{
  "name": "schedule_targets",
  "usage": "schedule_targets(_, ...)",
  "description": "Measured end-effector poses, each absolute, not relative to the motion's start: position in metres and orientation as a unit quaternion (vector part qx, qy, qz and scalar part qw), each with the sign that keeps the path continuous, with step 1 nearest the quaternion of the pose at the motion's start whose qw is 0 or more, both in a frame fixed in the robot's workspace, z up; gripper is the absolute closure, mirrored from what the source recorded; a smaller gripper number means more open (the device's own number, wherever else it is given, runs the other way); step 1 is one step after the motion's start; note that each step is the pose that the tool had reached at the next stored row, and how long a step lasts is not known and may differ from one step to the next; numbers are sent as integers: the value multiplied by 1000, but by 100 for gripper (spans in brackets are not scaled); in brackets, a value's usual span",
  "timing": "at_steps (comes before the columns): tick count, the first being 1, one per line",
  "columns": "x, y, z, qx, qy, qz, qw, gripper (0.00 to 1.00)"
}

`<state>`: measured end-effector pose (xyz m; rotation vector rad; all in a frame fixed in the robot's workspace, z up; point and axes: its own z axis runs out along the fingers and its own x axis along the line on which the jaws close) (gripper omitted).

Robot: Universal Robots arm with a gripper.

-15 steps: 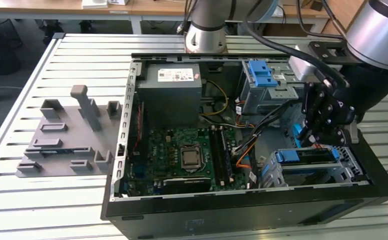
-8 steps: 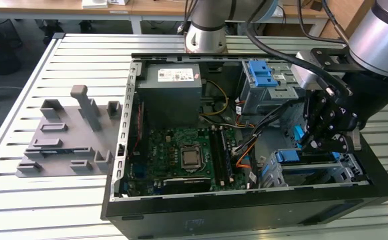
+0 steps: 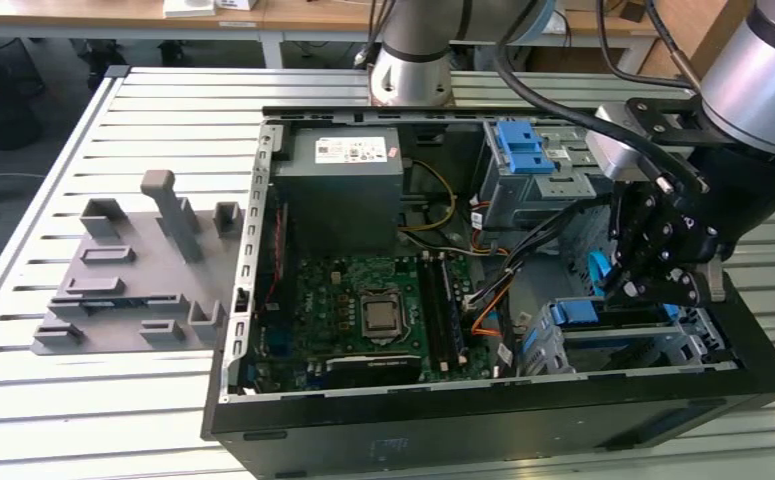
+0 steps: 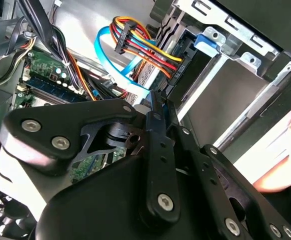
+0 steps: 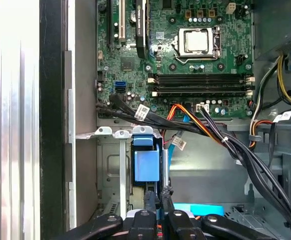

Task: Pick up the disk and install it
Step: 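Insert the second disk wire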

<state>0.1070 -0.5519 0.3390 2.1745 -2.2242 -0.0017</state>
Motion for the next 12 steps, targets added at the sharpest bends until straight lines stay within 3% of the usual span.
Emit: schedule_targets(12, 109, -552, 336, 699, -715, -4, 12, 84)
